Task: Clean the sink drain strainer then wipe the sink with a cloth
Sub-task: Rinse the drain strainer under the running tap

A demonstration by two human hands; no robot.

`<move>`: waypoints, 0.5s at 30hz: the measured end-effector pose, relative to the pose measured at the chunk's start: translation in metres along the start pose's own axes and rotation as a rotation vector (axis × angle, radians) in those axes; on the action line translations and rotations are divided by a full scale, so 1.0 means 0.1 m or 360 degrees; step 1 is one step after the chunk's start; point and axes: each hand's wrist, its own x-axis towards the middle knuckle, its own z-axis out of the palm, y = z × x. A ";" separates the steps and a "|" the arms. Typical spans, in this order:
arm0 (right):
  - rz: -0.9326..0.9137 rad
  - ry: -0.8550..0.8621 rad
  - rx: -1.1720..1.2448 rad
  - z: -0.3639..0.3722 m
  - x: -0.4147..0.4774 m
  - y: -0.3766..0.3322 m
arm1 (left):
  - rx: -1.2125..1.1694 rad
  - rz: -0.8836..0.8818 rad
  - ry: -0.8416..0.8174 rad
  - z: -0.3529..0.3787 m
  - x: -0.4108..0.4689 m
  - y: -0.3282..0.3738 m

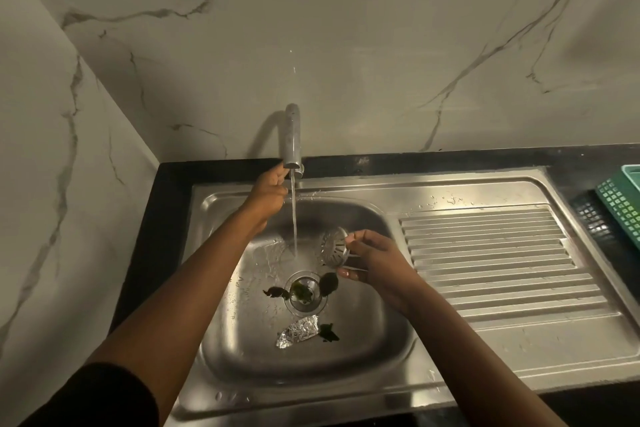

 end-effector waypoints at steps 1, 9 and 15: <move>-0.0016 -0.0012 -0.0019 0.01 0.01 0.00 | 0.0029 0.0028 -0.0035 0.01 -0.01 0.02; -0.0320 0.0017 -0.0414 0.04 0.07 -0.02 | 0.0001 0.0051 -0.0286 -0.10 -0.15 -0.17; -0.0699 0.0119 -0.0962 0.03 0.12 0.01 | -0.0188 -0.0163 -0.0389 0.01 -0.60 -0.36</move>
